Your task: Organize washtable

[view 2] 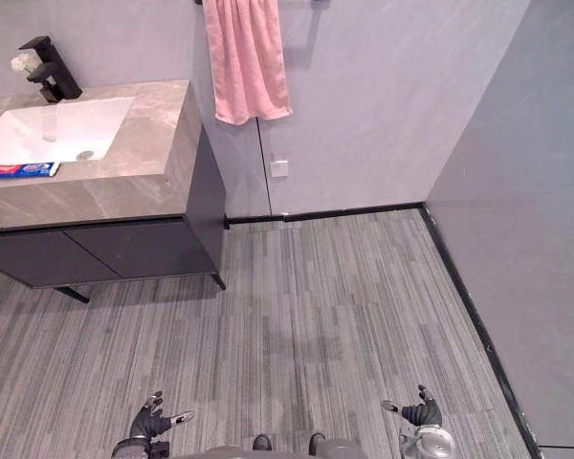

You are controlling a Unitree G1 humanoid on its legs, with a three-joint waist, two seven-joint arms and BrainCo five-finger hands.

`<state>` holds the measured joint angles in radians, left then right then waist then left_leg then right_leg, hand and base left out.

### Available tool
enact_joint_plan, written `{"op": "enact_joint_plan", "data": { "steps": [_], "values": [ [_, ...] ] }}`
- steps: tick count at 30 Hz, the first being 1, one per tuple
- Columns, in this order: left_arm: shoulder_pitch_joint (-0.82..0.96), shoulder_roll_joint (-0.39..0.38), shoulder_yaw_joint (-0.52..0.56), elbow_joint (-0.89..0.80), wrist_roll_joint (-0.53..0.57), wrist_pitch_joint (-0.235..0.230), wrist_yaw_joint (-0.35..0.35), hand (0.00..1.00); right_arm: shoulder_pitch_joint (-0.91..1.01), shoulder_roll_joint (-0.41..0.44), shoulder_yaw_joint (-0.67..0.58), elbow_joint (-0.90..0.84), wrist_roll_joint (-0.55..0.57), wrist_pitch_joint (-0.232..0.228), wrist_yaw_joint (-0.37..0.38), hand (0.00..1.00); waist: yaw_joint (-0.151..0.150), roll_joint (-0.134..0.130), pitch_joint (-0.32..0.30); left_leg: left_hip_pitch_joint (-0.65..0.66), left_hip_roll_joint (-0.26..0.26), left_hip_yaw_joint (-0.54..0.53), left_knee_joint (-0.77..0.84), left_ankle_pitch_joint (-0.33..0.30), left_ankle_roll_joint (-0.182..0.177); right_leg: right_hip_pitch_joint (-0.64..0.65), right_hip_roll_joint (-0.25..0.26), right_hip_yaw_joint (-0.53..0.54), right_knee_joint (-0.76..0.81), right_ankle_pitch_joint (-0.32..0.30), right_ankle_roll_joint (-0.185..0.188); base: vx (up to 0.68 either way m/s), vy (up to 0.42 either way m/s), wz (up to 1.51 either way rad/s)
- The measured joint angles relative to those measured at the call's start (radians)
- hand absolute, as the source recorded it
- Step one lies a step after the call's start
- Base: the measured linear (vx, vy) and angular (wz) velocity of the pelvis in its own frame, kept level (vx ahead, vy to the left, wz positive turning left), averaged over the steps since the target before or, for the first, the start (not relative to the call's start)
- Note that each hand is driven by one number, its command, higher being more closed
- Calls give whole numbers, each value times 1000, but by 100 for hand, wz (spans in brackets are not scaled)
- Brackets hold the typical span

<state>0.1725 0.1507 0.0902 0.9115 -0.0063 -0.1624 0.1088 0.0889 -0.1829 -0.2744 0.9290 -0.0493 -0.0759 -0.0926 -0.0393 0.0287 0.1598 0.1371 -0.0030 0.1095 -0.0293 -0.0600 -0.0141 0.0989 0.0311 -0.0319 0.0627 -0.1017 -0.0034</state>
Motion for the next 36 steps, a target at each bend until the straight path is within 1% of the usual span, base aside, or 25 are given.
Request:
{"op": "enact_joint_plan", "data": {
  "steps": [4, 9, 14, 19, 26, 30, 33, 34, 36],
  "values": [
    [0, -7, 0, 12, -1, 1, 1, 0, -6, 7, 0, 17, 0, 6, 0, 0, 0, -6, -6, 1, 0, -2, -5, 0, -1, 2, 0, -7, -5, 2, 3, 46, -17, 2],
    [0, -21, 0, 12, -3, 1, 1, 0, -16, 21, -1, 30, 0, 6, 0, 0, 1, -7, -11, 2, 1, -5, -6, 1, -1, 10, -1, -15, -17, 11, 13, 17, -5, 2],
    [0, -25, 0, 12, -4, 1, 1, 0, -20, 30, -2, 38, 1, 7, 0, 0, 1, -7, -11, 2, 0, -4, -7, 1, -2, 10, -2, -16, -17, 15, 12, 2, -2, 1],
    [1, -30, 0, 15, -4, 2, 1, 0, -20, 42, -3, 38, 4, 8, -1, 0, 1, -8, -11, -2, 0, 3, -6, 1, -2, 12, -1, -7, -36, 34, 13, -44, -7, -6],
    [1, -30, -1, 22, -4, 3, 1, 0, -21, 61, -2, 38, 9, 13, -1, 0, 4, -19, -10, -19, -2, 26, -9, 1, -1, -1, -2, 12, -63, 47, 7, -59, -16, -10],
    [0, -30, -1, 23, -11, 4, 2, 0, -22, 61, -2, 38, 9, 14, -7, 0, 8, -28, -9, -39, 2, 53, -7, -2, 2, -33, 3, 37, -61, 47, 7, -23, -22, -17],
    [-6, -30, -2, 22, -14, 5, 2, 0, -26, 58, -3, 38, 9, 15, -14, 0, 21, -29, -8, -64, 5, 88, 14, -18, 18, -65, 5, 71, -44, 45, 9, 55, 6, -36],
    [-11, -29, -2, 22, -13, 5, 2, 0, -26, 57, -3, 38, 9, 16, -15, 0, 25, -28, -8, -73, 6, 92, 31, -31, 20, -71, 5, 80, -37, 40, 16, 82, 34, -30],
    [-20, -28, -2, 16, -13, 5, 3, 0, -33, 57, -3, 38, 9, 17, -16, 0, 28, -27, -7, -91, 10, 117, 98, -83, 27, -94, 4, 102, 22, 8, 27, 86, 46, -33]
  ]
}}
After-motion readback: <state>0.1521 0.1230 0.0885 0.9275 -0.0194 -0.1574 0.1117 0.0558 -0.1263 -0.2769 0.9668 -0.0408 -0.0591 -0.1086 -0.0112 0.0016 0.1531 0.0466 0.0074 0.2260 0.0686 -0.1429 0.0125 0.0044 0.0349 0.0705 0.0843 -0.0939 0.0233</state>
